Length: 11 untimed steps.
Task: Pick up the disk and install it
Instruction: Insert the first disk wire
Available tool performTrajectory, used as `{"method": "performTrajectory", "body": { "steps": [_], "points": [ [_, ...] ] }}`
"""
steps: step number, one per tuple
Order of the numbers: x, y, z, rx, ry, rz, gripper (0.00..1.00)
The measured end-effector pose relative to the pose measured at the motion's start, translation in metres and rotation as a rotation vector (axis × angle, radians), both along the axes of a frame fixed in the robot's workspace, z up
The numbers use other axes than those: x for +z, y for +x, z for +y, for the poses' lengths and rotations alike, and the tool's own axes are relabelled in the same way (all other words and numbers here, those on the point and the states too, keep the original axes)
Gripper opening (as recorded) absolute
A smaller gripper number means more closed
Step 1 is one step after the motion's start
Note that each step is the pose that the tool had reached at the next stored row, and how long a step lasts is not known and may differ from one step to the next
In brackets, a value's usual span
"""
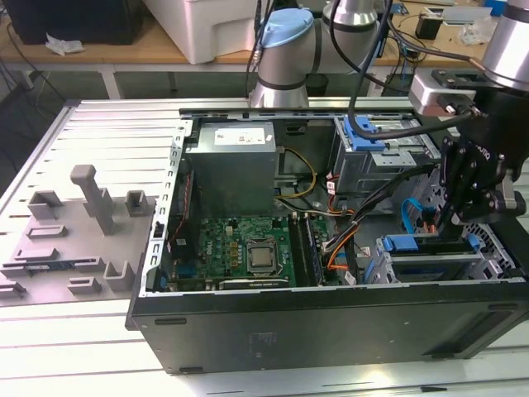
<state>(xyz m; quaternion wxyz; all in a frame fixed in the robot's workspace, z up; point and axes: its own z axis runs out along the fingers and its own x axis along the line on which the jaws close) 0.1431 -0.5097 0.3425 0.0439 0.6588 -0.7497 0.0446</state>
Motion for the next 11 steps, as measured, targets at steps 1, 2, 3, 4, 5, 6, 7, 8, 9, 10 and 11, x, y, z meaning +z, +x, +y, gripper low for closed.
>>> {"method": "performTrajectory", "body": {
  "steps": [1, 2, 3, 4, 5, 6, 7, 8, 9, 10, 11],
  "points": [
    [0.0, 0.0, -0.0002, 0.0, 0.0002, 0.0, 0.17],
    [-0.0001, 0.0001, -0.0004, 0.0, 0.0004, 0.0, 0.17],
    [-0.0001, 0.0001, -0.0004, 0.0, 0.0004, 0.0, 0.17],
    [-0.0001, 0.0001, -0.0005, 0.0, 0.0005, 0.0, 0.17],
    [-0.0002, 0.0001, -0.0006, 0.0, 0.0004, 0.0001, 0.17],
    [-0.0004, 0.0001, -0.0007, 0.0, 0.0003, 0.0, 0.17],
    [-0.0007, 0.0001, -0.0008, 0.0, 0.0003, 0.0, 0.17],
    [-0.0009, 0.0001, -0.0008, 0.0, 0.0003, 0.0, 0.17],
    [-0.001, 0.0001, -0.0008, 0.0, 0.0003, 0.0, 0.17],
    [-0.0011, 0.0001, -0.0008, 0.0, 0.0003, 0.0, 0.17],
    [-0.0013, 0.0001, -0.0008, 0.0, 0.0003, 0.0, 0.17]
  ]
}}
